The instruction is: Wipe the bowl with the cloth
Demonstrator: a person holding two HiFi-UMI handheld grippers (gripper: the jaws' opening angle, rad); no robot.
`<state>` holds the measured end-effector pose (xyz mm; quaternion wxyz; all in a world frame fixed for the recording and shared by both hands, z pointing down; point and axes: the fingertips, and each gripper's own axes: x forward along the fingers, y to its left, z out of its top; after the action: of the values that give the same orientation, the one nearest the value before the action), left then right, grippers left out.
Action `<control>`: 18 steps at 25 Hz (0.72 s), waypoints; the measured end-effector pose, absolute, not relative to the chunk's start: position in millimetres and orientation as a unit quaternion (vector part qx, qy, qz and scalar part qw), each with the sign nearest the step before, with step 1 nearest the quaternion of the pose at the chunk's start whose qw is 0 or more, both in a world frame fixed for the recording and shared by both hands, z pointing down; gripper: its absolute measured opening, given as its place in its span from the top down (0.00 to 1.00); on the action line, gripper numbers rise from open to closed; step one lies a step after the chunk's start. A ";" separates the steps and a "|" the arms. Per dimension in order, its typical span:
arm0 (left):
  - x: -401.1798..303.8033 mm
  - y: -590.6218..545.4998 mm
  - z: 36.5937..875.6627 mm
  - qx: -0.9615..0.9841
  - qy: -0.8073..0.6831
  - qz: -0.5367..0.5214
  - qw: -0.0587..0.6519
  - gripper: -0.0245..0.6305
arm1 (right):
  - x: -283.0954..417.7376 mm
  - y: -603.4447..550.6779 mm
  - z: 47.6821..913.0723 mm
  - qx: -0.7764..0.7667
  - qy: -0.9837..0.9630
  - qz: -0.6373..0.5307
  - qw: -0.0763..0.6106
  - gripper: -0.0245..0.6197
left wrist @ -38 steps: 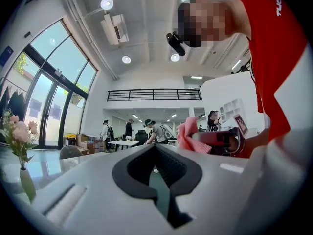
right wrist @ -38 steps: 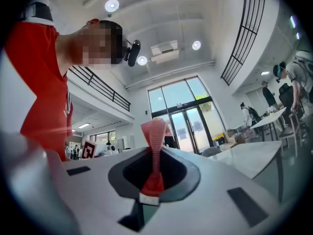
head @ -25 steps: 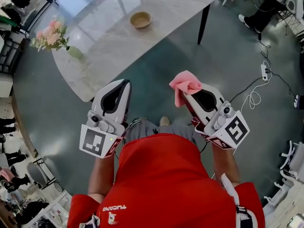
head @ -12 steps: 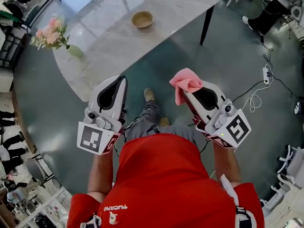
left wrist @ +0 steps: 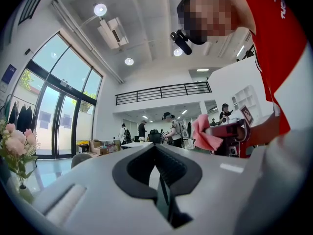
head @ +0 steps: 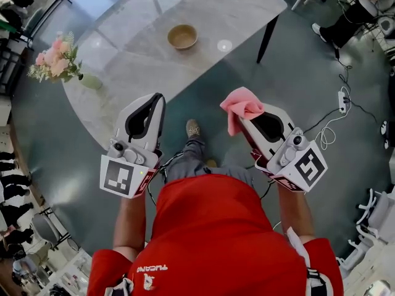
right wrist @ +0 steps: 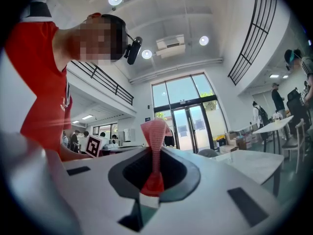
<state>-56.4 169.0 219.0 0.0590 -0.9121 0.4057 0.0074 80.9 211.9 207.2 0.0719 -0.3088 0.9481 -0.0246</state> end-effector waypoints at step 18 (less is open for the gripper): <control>-69.2 12.3 260.8 -0.925 0.374 -0.048 0.051 0.95 | 52.0 47.2 223.9 -0.342 0.937 -0.050 0.047 0.93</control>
<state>-69.2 12.3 260.8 0.0514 -0.9248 0.3739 -0.0476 52.0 47.2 223.9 0.0469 -0.3423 0.9371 -0.0505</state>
